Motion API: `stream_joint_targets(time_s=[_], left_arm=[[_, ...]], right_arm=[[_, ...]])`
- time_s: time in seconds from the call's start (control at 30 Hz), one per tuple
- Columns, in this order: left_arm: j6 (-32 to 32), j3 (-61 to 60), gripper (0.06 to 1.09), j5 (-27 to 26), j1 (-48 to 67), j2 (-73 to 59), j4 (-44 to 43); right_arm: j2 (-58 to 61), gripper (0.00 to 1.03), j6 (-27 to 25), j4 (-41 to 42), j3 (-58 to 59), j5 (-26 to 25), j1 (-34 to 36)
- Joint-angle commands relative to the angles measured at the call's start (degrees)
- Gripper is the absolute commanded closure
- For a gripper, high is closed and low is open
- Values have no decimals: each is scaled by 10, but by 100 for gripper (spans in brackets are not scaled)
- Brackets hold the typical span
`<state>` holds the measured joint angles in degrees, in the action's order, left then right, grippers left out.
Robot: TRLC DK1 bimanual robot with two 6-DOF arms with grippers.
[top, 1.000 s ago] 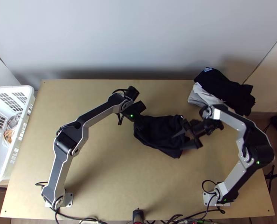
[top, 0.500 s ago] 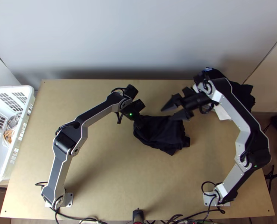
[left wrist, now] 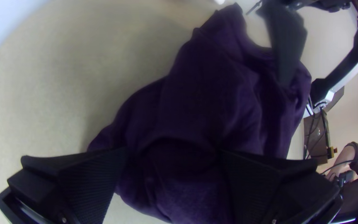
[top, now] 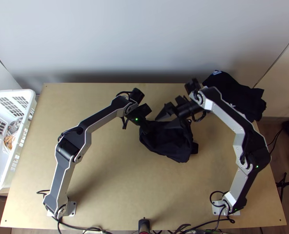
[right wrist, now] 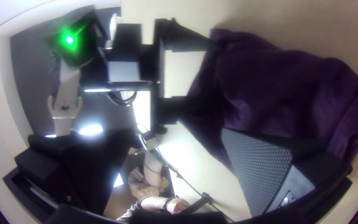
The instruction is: Fold the t-shirt
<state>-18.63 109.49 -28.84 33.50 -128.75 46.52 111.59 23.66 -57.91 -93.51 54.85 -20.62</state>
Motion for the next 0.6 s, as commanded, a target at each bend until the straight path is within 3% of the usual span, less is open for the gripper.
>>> stream_joint_targets(time_s=[0.0,0.57], left_arm=[[0,2,10,-1,-6,3,1],[4,-3,10,-2,-19,28,14]], right_arm=[[14,5,-6,48,109,0,23],[-34,5,-12,-41,216,1,240]])
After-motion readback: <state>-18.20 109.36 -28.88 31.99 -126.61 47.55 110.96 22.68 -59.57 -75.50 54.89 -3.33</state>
